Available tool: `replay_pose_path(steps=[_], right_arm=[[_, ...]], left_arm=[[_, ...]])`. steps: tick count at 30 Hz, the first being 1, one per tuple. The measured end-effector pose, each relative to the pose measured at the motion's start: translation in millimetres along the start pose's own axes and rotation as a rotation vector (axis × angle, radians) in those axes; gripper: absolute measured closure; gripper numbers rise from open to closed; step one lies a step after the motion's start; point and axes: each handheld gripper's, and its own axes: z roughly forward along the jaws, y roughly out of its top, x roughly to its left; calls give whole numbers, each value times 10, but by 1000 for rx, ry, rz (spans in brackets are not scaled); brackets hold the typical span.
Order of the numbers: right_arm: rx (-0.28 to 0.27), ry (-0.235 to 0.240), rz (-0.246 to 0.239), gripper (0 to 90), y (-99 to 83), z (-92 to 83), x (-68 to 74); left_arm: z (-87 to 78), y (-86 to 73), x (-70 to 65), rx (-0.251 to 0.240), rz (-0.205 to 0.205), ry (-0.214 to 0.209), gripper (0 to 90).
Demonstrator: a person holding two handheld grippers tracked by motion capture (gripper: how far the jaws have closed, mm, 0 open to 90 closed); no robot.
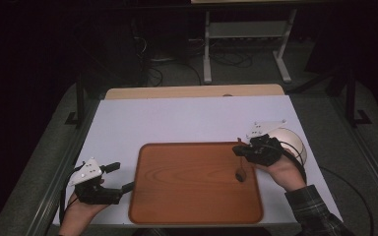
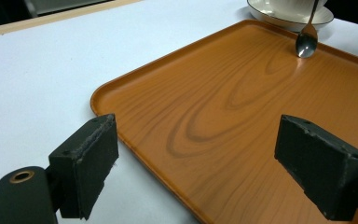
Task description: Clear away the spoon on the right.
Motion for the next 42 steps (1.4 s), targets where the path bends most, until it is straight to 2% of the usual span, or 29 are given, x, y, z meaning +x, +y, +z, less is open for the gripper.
replay_pose_path(steps=[23,30,42], right_arm=[[4,44,-45,884,162,416,28],[36,66,-66,883,201,621,74],[94,93,-89,881,172,826,135]], left_arm=[[9,-7,6,1,-2,-2,131],[7,-9,5,0,-1,-2,131],[-1,-23,0,6,-5,3,131]])
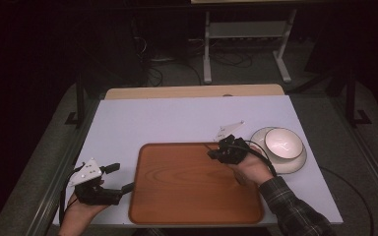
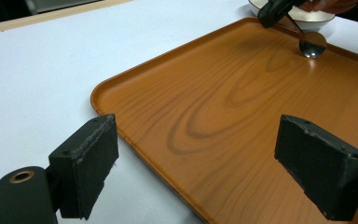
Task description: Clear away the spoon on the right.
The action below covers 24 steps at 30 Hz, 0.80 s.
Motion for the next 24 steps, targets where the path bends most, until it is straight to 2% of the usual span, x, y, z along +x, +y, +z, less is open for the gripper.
replay_pose_path(steps=[11,17,24], right_arm=[[109,21,-50,876,-66,248,103],[132,23,-62,872,-80,302,129],[154,26,-60,824,-111,341,131]], left_arm=[[4,-4,1,0,-1,-3,131],[6,-4,1,1,0,-4,131],[5,-2,0,1,0,-3,131]])
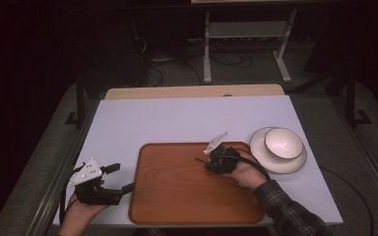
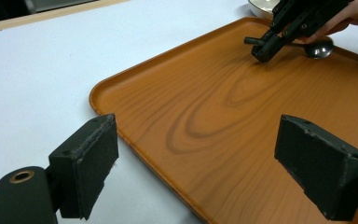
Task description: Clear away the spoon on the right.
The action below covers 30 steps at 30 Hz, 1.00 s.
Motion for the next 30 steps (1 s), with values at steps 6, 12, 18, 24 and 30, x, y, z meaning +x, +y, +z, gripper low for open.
replay_pose_path(steps=[6,12,18,24,30], right_arm=[[-37,12,20,558,-13,-37,-3],[-128,51,73,318,-81,-192,-13],[-219,15,75,213,-236,-442,8],[-301,-10,76,151,-365,-683,46],[-405,-55,94,136,-616,-985,121]], left_arm=[[-1,2,6,-1,0,0,131],[1,5,6,-1,2,-5,131],[12,13,-3,-1,6,-9,131],[17,16,2,0,11,-17,131],[26,24,-9,1,14,-27,131]])
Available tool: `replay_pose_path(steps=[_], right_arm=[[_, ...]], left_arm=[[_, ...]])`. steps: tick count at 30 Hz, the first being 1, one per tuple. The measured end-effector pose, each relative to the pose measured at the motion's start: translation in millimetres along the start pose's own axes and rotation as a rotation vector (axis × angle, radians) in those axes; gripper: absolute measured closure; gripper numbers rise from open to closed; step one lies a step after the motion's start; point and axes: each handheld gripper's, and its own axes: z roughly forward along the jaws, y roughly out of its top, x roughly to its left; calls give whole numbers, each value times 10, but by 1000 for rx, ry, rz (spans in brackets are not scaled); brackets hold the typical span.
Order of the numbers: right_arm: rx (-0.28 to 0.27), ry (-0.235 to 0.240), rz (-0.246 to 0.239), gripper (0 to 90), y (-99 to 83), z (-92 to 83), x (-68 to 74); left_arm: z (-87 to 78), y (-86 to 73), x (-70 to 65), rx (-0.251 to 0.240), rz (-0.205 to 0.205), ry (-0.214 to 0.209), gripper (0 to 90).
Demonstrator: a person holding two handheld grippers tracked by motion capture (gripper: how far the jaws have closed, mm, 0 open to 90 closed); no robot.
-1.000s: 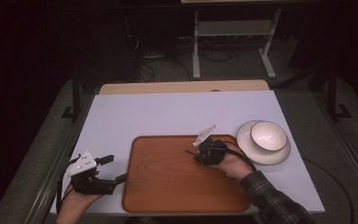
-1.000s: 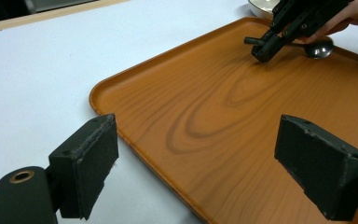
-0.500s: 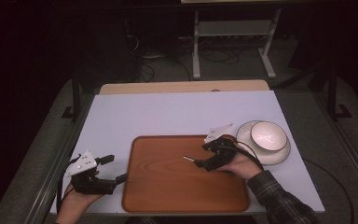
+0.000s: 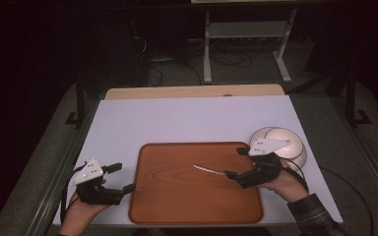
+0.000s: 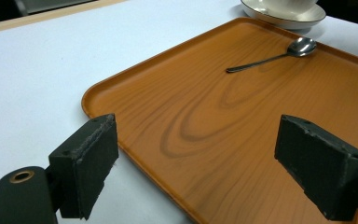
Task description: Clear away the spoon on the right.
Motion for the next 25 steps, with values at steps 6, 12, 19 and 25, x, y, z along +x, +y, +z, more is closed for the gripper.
replay_pose_path(steps=[6,12,19,25], right_arm=[[-49,-28,14,135,-172,-229,-20],[-70,-52,51,134,-352,-401,-66],[-71,-82,84,134,-495,-513,-119],[-89,-84,78,132,-465,-522,-107]], left_arm=[[7,2,-7,5,5,-8,131],[11,0,-14,7,6,-13,131],[11,5,-18,9,11,-13,131],[16,3,-15,7,9,-11,131]])
